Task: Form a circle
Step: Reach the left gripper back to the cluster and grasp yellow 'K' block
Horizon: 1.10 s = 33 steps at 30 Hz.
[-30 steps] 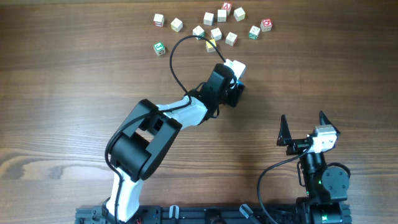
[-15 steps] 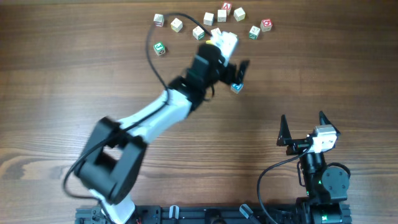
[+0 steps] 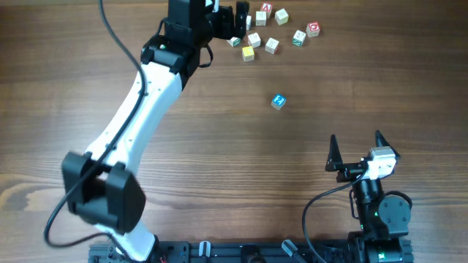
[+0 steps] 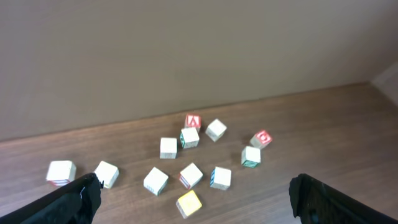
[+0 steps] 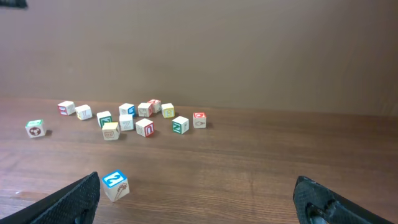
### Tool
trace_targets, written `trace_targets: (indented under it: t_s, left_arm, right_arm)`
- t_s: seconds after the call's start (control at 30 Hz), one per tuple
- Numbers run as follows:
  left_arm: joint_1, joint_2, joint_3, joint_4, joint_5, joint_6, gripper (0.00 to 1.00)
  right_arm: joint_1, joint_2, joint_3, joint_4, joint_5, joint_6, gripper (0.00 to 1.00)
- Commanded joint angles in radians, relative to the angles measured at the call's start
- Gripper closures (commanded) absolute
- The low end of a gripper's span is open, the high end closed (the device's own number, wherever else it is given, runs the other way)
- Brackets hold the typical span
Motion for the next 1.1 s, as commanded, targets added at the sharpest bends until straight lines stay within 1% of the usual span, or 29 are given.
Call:
trace_targets:
  t_s: [0.0, 0.1, 0.27, 0.37, 0.5, 0.67, 0.83, 0.87, 0.97, 1.0, 1.07]
  left_arm:
    - [-0.004, 0.159, 0.006, 0.047, 0.082, -0.037, 0.0]
    - [-0.005, 0.276, 0.006, 0.106, 0.11, -0.103, 0.0]
    - [-0.019, 0.409, 0.006, 0.192, 0.11, -0.162, 0.0]
    - [-0.031, 0.456, 0.006, 0.237, 0.109, -0.166, 0.0]
    - [-0.048, 0.498, 0.006, 0.254, 0.089, -0.217, 0.0]
    - [-0.065, 0.539, 0.006, 0.264, 0.0, -0.217, 0.02]
    - [-0.065, 0.577, 0.006, 0.281, -0.04, -0.217, 0.16]
    - [-0.065, 0.579, 0.006, 0.282, -0.061, -0.217, 0.18]
    - [-0.065, 0.582, 0.006, 0.281, -0.075, -0.216, 0.3]
    - [-0.065, 0.582, 0.006, 0.281, -0.075, -0.216, 0.38]
    - [-0.066, 0.582, 0.006, 0.281, -0.075, -0.216, 0.43]
  right_arm:
    - [-0.004, -0.008, -0.003, 0.002, -0.02, 0.001, 0.0]
    - [-0.004, -0.008, -0.003, 0.002, -0.02, 0.002, 0.0]
    - [-0.004, -0.008, -0.003, 0.002, -0.02, 0.002, 0.0]
    - [-0.004, -0.008, -0.003, 0.002, -0.02, 0.002, 0.0]
    - [-0.004, -0.008, -0.003, 0.002, -0.02, 0.002, 0.0]
    - [-0.004, -0.008, -0.003, 0.002, -0.02, 0.002, 0.0]
    - [-0.004, -0.008, -0.003, 0.002, -0.02, 0.002, 0.0]
    - [-0.004, -0.008, -0.003, 0.002, -0.02, 0.002, 0.0]
    - [-0.004, -0.008, -0.003, 0.002, -0.02, 0.001, 0.0]
    - [-0.004, -0.008, -0.003, 0.002, -0.02, 0.002, 0.0]
    - [-0.004, -0.008, -0.003, 0.002, -0.02, 0.002, 0.0]
